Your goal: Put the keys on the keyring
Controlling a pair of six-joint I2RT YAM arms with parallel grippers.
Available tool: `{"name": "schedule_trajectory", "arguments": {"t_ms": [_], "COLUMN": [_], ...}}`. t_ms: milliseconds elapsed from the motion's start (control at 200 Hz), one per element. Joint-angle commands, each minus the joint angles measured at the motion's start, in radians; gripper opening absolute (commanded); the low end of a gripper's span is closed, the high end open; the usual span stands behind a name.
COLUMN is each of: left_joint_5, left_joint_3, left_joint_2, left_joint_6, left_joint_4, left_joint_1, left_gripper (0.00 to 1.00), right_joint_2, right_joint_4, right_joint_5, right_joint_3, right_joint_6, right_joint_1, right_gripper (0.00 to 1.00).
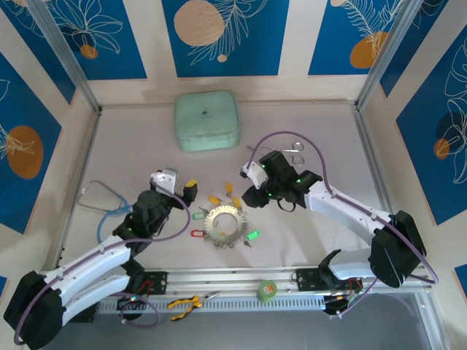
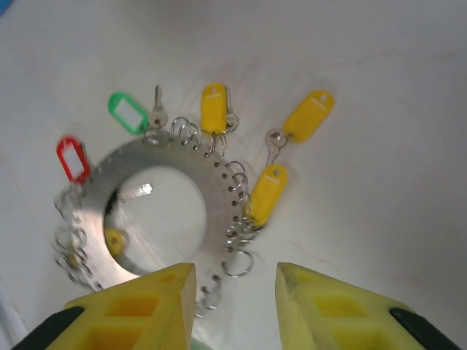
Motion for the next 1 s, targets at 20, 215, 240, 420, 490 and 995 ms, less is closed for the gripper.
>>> {"name": "schedule_trajectory", "arguments": {"t_ms": [20,215,240,420,490,995], "left_joint_5": [0.02,0.008,0.008,-0.003,-0.011,-0.011], "left_joint_3": [0.044,0.043,0.044,0.047,0.045,0.057], "left_joint_2": [0.018,0.062,0.065,0.074,0.07,0.077], "left_joint_6": [-0.031,-0.057,-0.061,-0.095,-0.114,-0.135], "left_joint_4": [-0.064,-0.032,-0.03,-0.034,-0.038,-0.048], "left_joint_1": [0.005,0.004,0.004,0.004,0.005,0.006], "left_gripper": [0.84,0.84,0.84,0.83,0.83,0.83], "right_joint_2": [0.02,0.035,0.043,0.148,0.192,0.319], "right_joint_4": [0.014,0.039,0.053,0.108,0.13,0.199], "right_joint_5": [0.042,-0.026,-0.048,-0.141,-0.163,-0.216], "right_joint_3": [-0.019,-0.108,-0.119,-0.135,-0.137,-0.137], "right_joint_6": [0.449,0.711,0.732,0.793,0.8,0.814], "right_joint_1": [-0.009,-0.035,-0.038,-0.052,-0.055,-0.058], "right_gripper": [0.34,0.35,0.35,0.35,0.35,0.22]}}
